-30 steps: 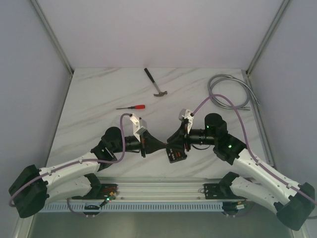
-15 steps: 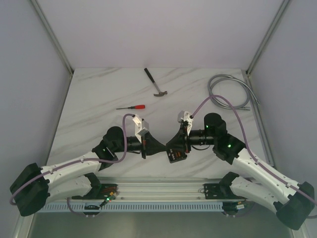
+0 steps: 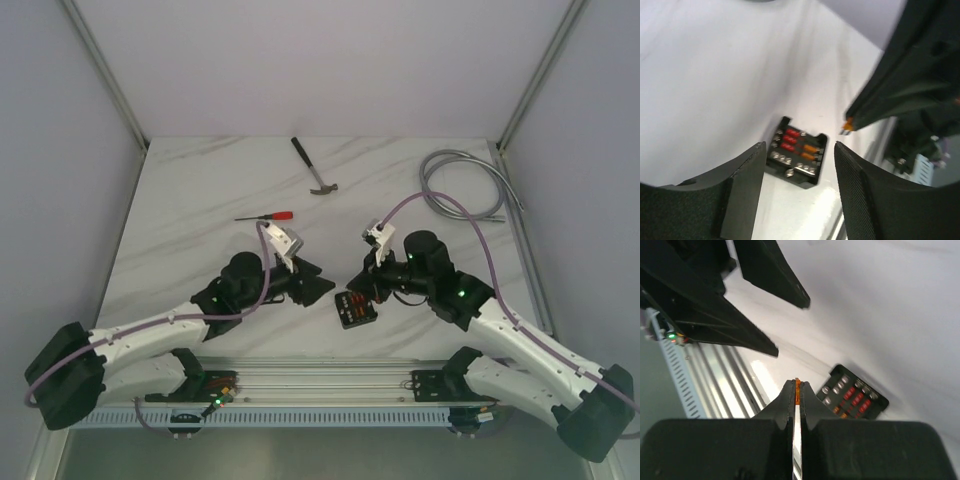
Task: Snap on the fuse box
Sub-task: Pick up the fuse from the center of the board, then install the fuse at the fuse box base.
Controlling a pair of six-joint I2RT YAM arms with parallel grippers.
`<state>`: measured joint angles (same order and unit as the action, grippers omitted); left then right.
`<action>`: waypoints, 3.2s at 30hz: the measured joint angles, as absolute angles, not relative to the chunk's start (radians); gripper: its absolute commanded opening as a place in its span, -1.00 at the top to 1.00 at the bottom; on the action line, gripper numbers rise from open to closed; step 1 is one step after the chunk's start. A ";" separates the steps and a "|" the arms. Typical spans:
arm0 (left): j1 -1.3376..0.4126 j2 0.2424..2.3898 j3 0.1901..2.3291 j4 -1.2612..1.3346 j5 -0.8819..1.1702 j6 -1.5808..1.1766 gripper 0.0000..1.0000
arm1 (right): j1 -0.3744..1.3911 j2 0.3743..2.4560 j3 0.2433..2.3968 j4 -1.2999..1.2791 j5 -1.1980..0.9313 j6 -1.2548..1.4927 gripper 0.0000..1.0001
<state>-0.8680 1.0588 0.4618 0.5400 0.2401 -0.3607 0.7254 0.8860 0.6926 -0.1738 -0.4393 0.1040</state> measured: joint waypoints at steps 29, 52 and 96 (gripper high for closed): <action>-1.002 1.553 0.721 0.261 -0.131 -0.392 0.25 | 0.725 0.914 0.662 -0.325 -0.080 0.281 1.00; -1.002 1.585 0.766 0.158 -0.204 -0.390 0.31 | 0.801 1.036 0.661 -0.321 -0.031 0.289 1.00; -0.760 1.211 0.604 0.047 -0.305 -0.614 -0.76 | 1.016 1.426 0.828 -0.297 0.387 0.550 1.00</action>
<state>-0.7601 1.2106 0.6037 0.0471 -0.3046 -0.6140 1.0164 1.4261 0.8284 -0.2970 0.3866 0.5499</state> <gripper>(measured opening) 0.864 0.046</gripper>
